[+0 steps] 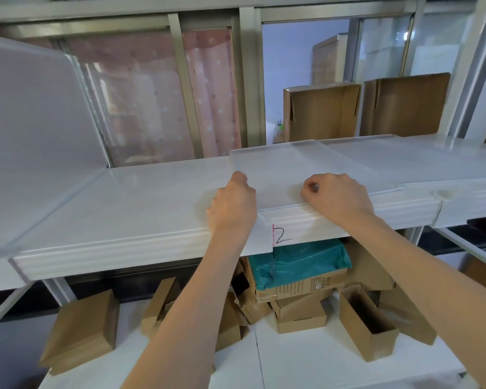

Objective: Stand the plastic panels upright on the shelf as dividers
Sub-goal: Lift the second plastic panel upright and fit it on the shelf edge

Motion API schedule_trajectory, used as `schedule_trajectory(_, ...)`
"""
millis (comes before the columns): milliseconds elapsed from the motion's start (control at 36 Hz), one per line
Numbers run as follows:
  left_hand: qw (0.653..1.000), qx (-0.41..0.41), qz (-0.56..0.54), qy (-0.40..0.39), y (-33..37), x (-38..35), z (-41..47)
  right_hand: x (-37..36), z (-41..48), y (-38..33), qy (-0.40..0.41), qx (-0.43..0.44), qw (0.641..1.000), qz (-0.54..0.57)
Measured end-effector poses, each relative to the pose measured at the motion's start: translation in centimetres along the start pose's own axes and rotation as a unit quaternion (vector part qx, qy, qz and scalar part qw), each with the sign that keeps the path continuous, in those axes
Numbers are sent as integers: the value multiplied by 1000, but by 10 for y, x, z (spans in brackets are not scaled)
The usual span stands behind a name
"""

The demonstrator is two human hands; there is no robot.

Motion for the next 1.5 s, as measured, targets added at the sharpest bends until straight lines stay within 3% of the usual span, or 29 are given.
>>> schedule_trajectory(306,1000,-10,-6,6,6,12,-15,-3,-4,-4,-47,8,998,-34)
schedule_trajectory(444,999,-32,-8,-8,7,12,-11,-8,-7,-6,-107,10,992,-65)
schedule_trajectory(528,997,-24,-60,-34,0,8,-3,-8,-10,-11,-122,3,990,-65)
schedule_trajectory(583,985,8,-168,-32,-8,11,-1,-8,-10,-15,-133,3,989,-70)
schedule_trajectory(722,867,143,-478,14,-35,21,2,-7,-14,-37,-176,39,982,-56)
schedule_trajectory(861,725,208,-657,-2,-55,22,8,-16,-12,-58,-218,112,968,-61)
schedule_trajectory(972,601,237,-760,71,-68,37,18,-2,1,-55,-156,121,979,-41)
schedule_trajectory(1139,573,155,-803,57,-21,70,36,17,11,-36,-72,95,993,-2)
schedule_trajectory(1222,579,117,-806,34,0,74,39,15,18,-34,-79,55,992,78)
schedule_trajectory(1278,605,105,-789,9,6,67,36,18,20,-42,-72,36,988,135)
schedule_trajectory(1306,646,104,-756,-9,9,61,32,21,21,-48,-68,34,985,157)
schedule_trajectory(1389,821,86,-561,-58,10,41,20,32,21,-75,-52,37,976,208)
schedule_trajectory(1444,883,44,-458,-93,14,31,14,45,19,-95,-47,41,962,265)
schedule_trajectory(1500,904,6,-408,-130,14,22,8,60,17,-109,-43,33,941,333)
Point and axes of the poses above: each hand's wrist, its own z-axis towards the middle knuckle, its own x-axis out of the back of the hand, y = z × x, the point moved 9 cm from there along z, towards the middle knuckle, and after that the axes turned 10 degrees about -z, right-handed, at the moved point
